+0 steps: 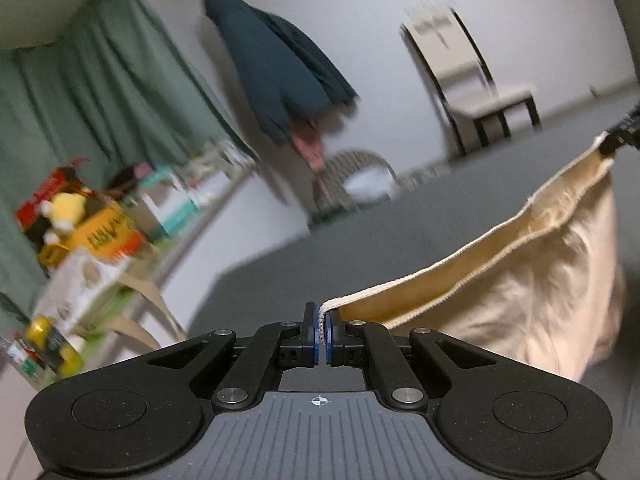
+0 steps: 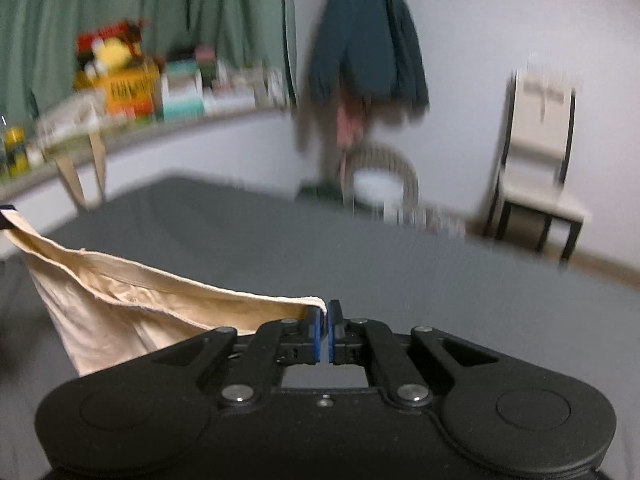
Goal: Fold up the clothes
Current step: 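Raise the cloth by its hem with both grippers to shake it out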
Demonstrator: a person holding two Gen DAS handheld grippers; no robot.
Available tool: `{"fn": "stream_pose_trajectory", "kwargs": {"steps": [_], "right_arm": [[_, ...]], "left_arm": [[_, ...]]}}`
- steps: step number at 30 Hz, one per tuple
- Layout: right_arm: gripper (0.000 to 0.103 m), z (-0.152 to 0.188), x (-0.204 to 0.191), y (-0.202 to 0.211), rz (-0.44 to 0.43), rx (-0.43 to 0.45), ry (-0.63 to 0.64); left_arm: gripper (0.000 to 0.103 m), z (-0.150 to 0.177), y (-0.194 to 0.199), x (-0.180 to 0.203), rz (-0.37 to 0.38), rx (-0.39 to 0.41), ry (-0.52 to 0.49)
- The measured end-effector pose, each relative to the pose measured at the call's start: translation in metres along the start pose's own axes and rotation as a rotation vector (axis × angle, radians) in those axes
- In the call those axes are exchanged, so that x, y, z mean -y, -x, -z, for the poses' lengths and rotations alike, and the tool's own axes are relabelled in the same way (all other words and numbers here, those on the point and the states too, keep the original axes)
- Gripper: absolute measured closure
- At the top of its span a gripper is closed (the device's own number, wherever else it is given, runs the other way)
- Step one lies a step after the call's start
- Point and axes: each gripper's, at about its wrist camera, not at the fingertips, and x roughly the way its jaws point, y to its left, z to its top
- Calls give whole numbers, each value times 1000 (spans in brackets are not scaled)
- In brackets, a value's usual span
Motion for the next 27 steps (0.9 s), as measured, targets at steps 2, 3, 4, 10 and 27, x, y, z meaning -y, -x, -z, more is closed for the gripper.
{"fn": "stream_pose_trajectory", "kwargs": {"steps": [2,3,4,10,27], "right_arm": [[99,-24,-1,22,-4,75,10],[99,-36,-2,33,-9,111,10],[99,-46,-1,44,-19,145,1],[99,-83,9,99,-83,309,-117],[99,-140,37,26,-115,121,-334]], "left_arm": [[99,-19,11,-18,-27,41,2],[99,-30,18,-26,-46,64,-13],[99,-38,24,-33,-60,84,-31],[99,-84,71,-61,-125,209,-150],[99,-145,-17,-49,-11,90,-273]]}}
